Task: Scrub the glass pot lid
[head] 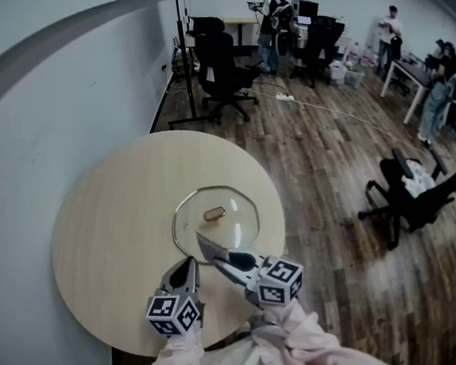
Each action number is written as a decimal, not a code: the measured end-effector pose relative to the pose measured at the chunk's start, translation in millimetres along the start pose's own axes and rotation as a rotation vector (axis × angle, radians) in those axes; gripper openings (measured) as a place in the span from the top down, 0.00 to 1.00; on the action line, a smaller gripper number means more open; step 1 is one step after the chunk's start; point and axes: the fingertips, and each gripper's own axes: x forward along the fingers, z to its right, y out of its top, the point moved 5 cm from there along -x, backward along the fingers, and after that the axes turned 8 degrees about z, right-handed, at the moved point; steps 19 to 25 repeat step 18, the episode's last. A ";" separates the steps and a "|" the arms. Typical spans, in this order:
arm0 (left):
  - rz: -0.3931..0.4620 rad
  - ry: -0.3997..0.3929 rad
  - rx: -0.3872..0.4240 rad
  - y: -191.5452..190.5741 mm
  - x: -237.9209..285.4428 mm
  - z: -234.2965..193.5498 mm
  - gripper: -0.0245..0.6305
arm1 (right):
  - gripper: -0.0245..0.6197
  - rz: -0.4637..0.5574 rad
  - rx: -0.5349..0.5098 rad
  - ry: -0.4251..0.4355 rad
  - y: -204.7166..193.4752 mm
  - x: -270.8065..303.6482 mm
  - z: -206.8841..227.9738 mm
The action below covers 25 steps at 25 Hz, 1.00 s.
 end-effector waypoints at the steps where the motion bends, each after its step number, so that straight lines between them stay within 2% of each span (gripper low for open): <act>1: 0.001 -0.006 0.001 0.8 0.1 0.8 0.97 | 0.83 0.002 -0.003 0.001 0.8 -0.2 -0.8; 6: 0.017 -0.041 0.003 4.8 2.0 4.9 0.97 | 0.83 0.009 -0.020 0.006 2.5 -1.2 -0.9; 25: 0.024 -0.047 0.015 3.5 0.9 7.1 0.97 | 0.83 0.030 -0.037 0.006 4.2 -6.3 -1.0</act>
